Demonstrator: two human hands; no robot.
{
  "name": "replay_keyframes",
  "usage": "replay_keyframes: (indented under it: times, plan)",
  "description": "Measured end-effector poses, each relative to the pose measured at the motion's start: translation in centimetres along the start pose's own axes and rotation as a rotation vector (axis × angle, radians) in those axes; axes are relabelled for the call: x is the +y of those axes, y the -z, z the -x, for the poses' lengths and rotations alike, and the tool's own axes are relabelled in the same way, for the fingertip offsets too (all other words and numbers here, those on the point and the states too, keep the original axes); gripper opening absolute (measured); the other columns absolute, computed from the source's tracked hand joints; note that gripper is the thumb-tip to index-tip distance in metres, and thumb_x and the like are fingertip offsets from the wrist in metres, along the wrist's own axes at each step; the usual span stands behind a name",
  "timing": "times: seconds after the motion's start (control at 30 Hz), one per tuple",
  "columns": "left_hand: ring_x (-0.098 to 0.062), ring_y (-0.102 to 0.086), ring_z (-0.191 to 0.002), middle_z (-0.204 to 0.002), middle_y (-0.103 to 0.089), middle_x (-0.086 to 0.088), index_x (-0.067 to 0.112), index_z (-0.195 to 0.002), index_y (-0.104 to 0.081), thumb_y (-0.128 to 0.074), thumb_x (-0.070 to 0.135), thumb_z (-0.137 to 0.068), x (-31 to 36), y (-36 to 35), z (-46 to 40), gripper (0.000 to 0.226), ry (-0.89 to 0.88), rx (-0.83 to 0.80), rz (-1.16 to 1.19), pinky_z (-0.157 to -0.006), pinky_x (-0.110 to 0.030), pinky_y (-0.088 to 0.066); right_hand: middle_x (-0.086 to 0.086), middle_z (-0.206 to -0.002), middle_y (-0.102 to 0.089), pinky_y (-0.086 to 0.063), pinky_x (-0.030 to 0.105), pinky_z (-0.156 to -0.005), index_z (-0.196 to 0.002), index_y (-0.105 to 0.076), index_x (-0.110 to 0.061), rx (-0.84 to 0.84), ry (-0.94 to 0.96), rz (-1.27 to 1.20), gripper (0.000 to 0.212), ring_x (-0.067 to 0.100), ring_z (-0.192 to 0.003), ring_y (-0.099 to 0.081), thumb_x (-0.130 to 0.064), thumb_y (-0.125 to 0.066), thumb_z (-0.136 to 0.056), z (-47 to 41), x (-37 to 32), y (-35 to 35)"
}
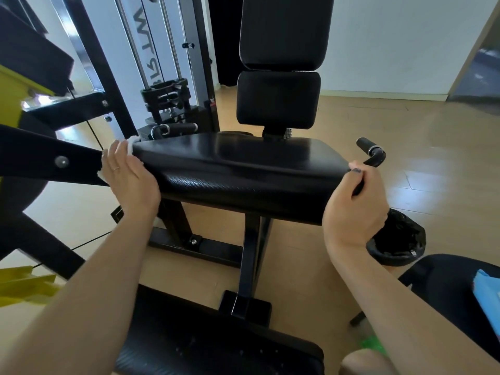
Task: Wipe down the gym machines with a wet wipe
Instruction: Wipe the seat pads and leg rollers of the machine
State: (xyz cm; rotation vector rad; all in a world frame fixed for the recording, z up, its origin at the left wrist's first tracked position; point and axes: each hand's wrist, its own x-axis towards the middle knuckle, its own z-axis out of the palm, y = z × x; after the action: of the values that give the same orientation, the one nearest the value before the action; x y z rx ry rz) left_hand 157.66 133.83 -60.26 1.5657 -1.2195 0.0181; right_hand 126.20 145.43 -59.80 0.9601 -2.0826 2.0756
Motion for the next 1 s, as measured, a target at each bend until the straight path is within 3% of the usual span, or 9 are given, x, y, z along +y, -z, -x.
replay_keyframes:
  times: [0.1, 0.2, 0.33, 0.5, 0.73, 0.8, 0.9, 0.97, 1.0]
  plan:
    - [-0.029, -0.009, -0.155, -0.164, -0.025, -0.012, 0.006, -0.151, -0.038, -0.024, 0.013, -0.107, 2.8, -1.1, 2.1, 0.047, 0.110, 0.015, 0.029, -0.125, -0.046, -0.002, -0.007, -0.109, -0.072, -0.030, 0.012, -0.063, -0.112, -0.070, -0.021, 0.023, 0.004, 0.010, 0.036, 0.004, -0.085, -0.053, -0.028, -0.037, -0.099, 0.2, -0.2, -0.1]
    - [-0.029, -0.011, -0.154, -0.161, -0.030, -0.010, 0.012, -0.147, -0.038, -0.019, 0.022, -0.108, 6.3, -2.4, 7.9, 0.045, -0.075, -0.057, 0.027, -0.125, -0.054, -0.009, -0.006, -0.109, -0.072, -0.026, 0.017, -0.060, -0.112, -0.070, -0.020, 0.046, -0.006, 0.037, 0.036, 0.012, -0.088, -0.058, -0.027, -0.038, -0.098, 0.2, -0.5, -0.2]
    - [-0.026, -0.006, -0.156, -0.165, -0.023, -0.007, 0.011, -0.156, -0.030, -0.021, 0.025, -0.106, 10.5, -3.7, 15.1, 0.052, -0.348, -0.188, -0.008, -0.127, -0.047, 0.001, -0.005, -0.109, -0.071, -0.030, 0.006, -0.061, -0.114, -0.069, -0.020, 0.019, -0.013, 0.039, 0.036, 0.011, -0.091, -0.057, -0.027, -0.037, -0.099, 0.3, -0.4, -0.1]
    - [-0.020, -0.015, -0.155, -0.162, -0.031, -0.005, 0.012, -0.154, -0.033, -0.023, 0.023, -0.107, 7.0, -2.7, 11.7, 0.050, -0.497, -0.245, -0.065, -0.127, -0.044, -0.006, -0.003, -0.109, -0.071, -0.029, -0.004, -0.066, -0.114, -0.069, -0.018, -0.017, -0.009, 0.023, 0.036, -0.002, -0.083, -0.045, -0.027, -0.037, -0.099, 0.1, -0.2, 0.1]
    - [-0.029, 0.003, -0.156, -0.170, -0.005, -0.010, 0.007, -0.161, -0.012, -0.018, 0.017, -0.110, 2.3, -1.0, 3.1, 0.052, 0.277, 0.022, 0.201, -0.125, -0.033, 0.004, -0.003, -0.107, -0.071, -0.028, -0.004, -0.067, -0.112, -0.069, -0.017, 0.002, 0.005, 0.034, 0.033, 0.008, -0.084, -0.052, -0.024, -0.039, -0.098, 0.0, -0.1, -0.1]
    - [-0.026, 0.001, -0.156, -0.170, -0.002, -0.009, 0.008, -0.161, -0.009, -0.017, 0.016, -0.111, 3.5, -1.3, 1.7, 0.052, 0.506, 0.097, 0.349, -0.122, -0.028, 0.002, -0.003, -0.109, -0.071, -0.029, 0.006, -0.064, -0.112, -0.069, -0.017, 0.002, 0.019, 0.034, 0.034, 0.012, -0.090, -0.057, -0.024, -0.039, -0.098, 0.0, -0.1, 0.0]
    - [-0.028, -0.031, -0.149, -0.164, -0.028, -0.005, 0.017, -0.161, -0.020, -0.020, 0.030, -0.109, 2.4, -1.7, -1.2, 0.053, 0.867, 0.191, 0.566, -0.119, -0.041, -0.029, -0.005, -0.112, -0.070, -0.027, 0.016, -0.068, -0.114, -0.068, -0.019, -0.024, 0.043, 0.040, 0.034, 0.016, -0.098, -0.061, -0.027, -0.038, -0.098, 0.0, 0.0, 0.1]
    - [-0.031, -0.061, -0.120, -0.138, -0.060, -0.001, 0.027, -0.150, -0.044, -0.027, 0.037, -0.104, 1.8, -1.1, -1.3, 0.050, 1.083, 0.141, 0.728, -0.094, -0.051, -0.054, -0.006, -0.112, -0.070, -0.030, 0.017, -0.065, -0.114, -0.067, -0.020, -0.020, 0.052, 0.040, 0.035, 0.015, -0.098, -0.061, -0.028, -0.037, -0.098, -0.1, 0.1, 0.1]
    - [-0.031, -0.064, -0.111, -0.128, -0.065, -0.003, 0.025, -0.144, -0.052, -0.029, 0.037, -0.104, 2.5, -0.8, -0.6, 0.047, 1.136, 0.099, 0.841, -0.091, -0.049, -0.056, -0.006, -0.112, -0.070, -0.029, 0.011, -0.064, -0.114, -0.067, -0.020, -0.014, 0.055, 0.040, 0.036, 0.014, -0.097, -0.061, -0.029, -0.037, -0.098, -0.1, 0.2, 0.1]
